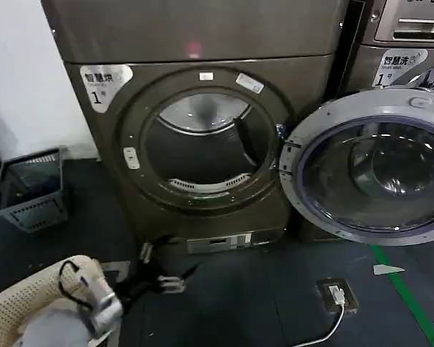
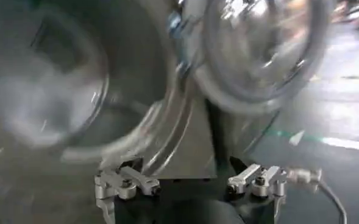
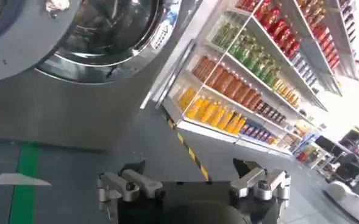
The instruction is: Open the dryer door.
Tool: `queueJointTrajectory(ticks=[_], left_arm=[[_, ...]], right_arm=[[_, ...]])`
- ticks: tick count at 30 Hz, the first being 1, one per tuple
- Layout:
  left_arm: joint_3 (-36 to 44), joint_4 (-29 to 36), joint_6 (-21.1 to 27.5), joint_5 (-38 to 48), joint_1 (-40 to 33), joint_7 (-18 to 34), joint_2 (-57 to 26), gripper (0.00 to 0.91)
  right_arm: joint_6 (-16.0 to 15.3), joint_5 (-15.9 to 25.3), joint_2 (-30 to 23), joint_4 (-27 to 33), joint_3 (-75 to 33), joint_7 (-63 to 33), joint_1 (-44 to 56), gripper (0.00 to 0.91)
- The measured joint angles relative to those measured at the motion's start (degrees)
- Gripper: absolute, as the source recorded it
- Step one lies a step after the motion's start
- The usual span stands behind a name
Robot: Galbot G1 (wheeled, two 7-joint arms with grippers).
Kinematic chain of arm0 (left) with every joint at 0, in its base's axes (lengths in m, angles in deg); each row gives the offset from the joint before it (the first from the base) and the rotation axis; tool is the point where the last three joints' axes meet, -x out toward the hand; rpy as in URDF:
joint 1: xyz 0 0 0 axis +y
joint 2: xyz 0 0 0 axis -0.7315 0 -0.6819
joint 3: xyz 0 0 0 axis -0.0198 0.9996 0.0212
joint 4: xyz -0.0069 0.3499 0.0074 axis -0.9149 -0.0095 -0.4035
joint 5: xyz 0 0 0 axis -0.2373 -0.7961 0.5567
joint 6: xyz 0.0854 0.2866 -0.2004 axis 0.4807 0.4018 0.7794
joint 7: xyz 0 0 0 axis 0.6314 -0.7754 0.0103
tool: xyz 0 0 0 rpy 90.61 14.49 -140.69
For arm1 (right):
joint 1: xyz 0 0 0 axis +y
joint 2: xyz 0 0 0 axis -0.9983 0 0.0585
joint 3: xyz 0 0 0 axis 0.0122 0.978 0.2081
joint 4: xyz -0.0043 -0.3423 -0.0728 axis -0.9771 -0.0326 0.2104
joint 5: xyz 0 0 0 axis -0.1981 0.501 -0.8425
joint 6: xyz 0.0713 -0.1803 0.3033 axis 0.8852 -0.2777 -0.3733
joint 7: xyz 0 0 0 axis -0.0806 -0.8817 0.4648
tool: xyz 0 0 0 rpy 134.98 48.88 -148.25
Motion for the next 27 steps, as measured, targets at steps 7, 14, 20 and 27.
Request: queueJointTrajectory(ticks=[7,14,20,27], left_arm=[[-13.34,-1.30,6.57,9.23,10.64,2.43,2.45,0.907],[-25.34,-1.69,17.02,17.10,18.95,8.51,5.80,0.907],[-31.74,-2.91,22.81,22.45,21.55,12.71,7.30,0.907],[-37.07,-4.59,22.80,31.38,23.70,16.37,5.93,0.907]], right_arm=[[-0.28,0.16,-0.16,-0.03,0.39,-0.05,-0.60,0.907],[-0.83,0.55,-0.49,0.05,0.75,-0.87,-1.02,0.907],[-2.38,0.58,-1.11,-0.43,0.75,-2.60,-1.08,0.907],[-2.80,0.51,-2.20,-0.74,0.72,-3.14,-0.95,0.907]])
